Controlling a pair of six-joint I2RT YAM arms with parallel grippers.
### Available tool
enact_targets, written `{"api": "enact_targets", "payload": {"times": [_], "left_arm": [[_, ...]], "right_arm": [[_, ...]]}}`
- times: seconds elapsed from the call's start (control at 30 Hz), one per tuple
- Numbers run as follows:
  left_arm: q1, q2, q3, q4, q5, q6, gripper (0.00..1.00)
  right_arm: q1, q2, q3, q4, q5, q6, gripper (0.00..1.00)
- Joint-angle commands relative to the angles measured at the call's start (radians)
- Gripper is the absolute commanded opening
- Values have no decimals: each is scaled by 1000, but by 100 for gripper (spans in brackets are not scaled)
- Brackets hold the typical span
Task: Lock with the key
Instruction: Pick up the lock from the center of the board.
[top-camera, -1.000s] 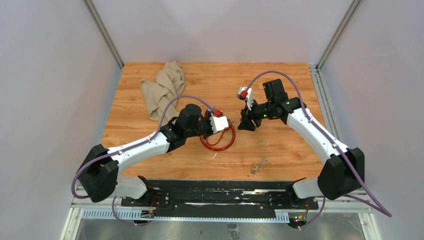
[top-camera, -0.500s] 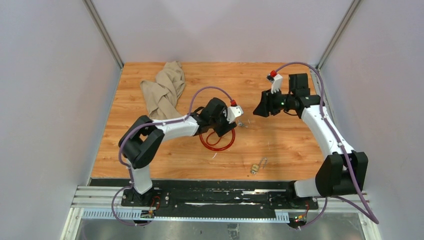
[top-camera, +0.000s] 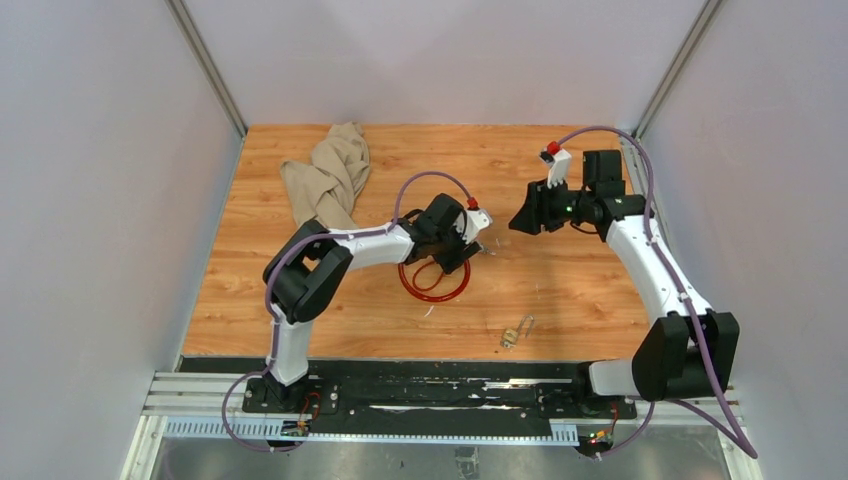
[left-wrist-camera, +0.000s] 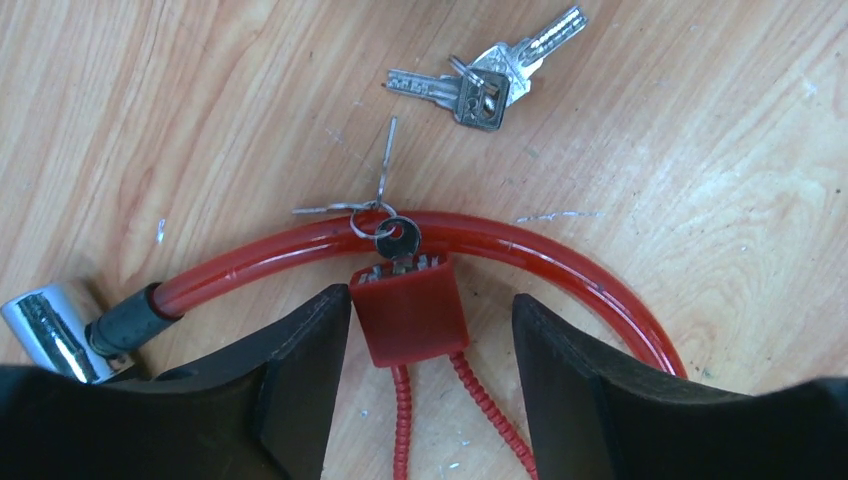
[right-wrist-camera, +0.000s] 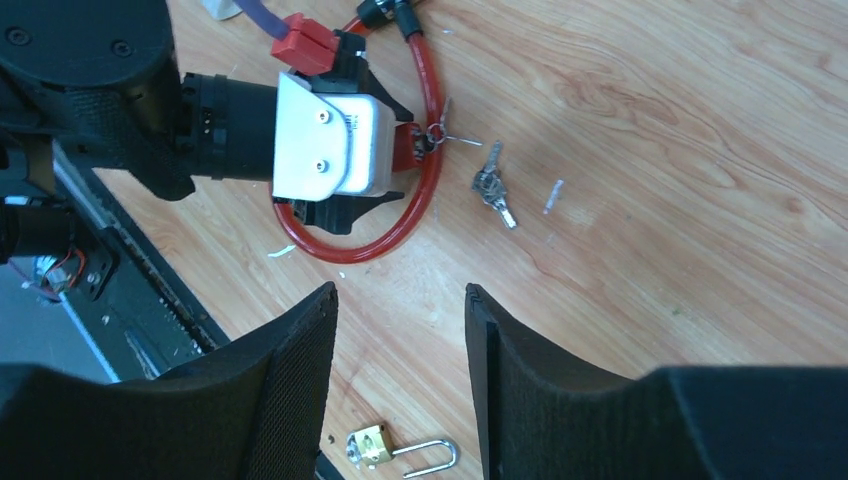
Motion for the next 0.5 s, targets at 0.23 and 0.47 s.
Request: {"api": "enact_targets", "payload": {"times": [0.23,0.47], "left_arm": [[-4,-28,-36,19,20,16,25],[3,-291,-125,31,112,163,0]], "right_arm": [[-54,-110,1,30,252,71,66],[-54,-136,14,77,114,57,76]]}}
